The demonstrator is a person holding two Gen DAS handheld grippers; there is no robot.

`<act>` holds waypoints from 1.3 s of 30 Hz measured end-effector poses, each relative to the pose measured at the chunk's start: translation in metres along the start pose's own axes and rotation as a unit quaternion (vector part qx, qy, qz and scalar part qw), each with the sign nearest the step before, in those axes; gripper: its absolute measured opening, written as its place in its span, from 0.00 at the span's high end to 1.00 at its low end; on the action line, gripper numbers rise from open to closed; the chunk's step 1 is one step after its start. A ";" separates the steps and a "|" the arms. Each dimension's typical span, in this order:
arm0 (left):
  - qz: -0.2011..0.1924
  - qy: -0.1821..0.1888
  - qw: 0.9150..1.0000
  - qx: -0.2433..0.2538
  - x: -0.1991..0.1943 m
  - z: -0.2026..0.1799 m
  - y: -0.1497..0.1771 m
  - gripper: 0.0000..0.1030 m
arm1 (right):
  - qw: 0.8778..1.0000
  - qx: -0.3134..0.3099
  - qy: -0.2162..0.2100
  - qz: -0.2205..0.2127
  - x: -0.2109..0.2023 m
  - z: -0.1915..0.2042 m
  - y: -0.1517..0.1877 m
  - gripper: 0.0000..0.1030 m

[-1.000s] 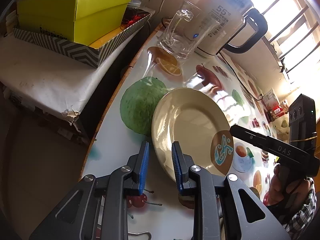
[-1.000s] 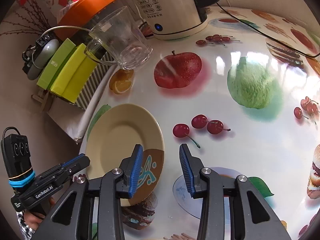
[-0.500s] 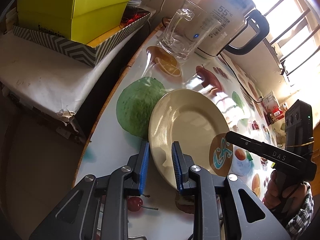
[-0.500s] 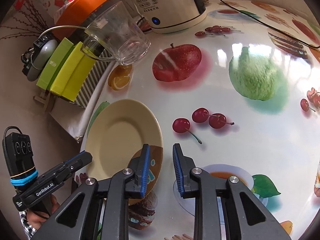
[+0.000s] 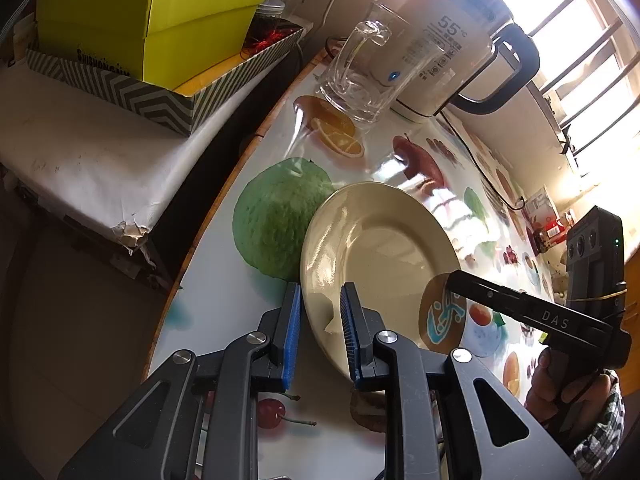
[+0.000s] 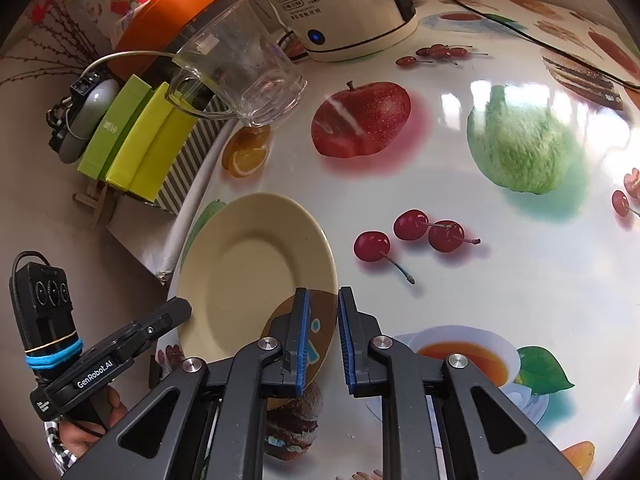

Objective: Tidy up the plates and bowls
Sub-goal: 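Close the right gripper on the fish logo rim while the left gripper clamps beside it, then lift the plate with both grippers and carry it toward the plate stack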

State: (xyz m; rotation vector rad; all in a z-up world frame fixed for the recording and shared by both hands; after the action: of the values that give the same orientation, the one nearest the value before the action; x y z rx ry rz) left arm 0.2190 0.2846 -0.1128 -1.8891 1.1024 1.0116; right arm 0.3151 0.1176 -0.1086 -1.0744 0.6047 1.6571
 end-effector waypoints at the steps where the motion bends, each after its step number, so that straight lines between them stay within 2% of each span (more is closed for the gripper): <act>1: 0.001 0.000 1.000 0.001 0.000 0.000 0.000 0.80 | 1.000 -0.001 0.000 0.000 0.000 0.000 0.000 0.86; 20: -0.007 -0.013 1.000 0.016 -0.015 -0.004 0.010 0.80 | 1.000 -0.004 -0.011 -0.007 -0.012 0.005 0.014 0.86; 35: -0.018 -0.016 0.999 0.033 -0.037 -0.019 0.036 0.80 | 0.999 -0.015 -0.016 -0.031 -0.046 0.017 0.046 0.86; 39: -0.020 -0.012 0.999 0.036 -0.043 -0.023 0.046 0.80 | 0.999 -0.009 -0.032 -0.034 -0.054 0.016 0.059 0.86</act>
State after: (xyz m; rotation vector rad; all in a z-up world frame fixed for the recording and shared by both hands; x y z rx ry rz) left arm 0.1693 0.2622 -0.0739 -1.8295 1.0697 0.9578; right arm 0.2587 0.0838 -0.0601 -1.0408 0.5067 1.6343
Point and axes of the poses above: each gripper's, at about its wrist camera, not at the fingertips, and x roughly the way its jaws point, z to its left, y to its underside, the point moved 6 cm from there along x, roughly the way its jaws point, and after that the axes turned 14 degrees about z, right-handed, at the moved point
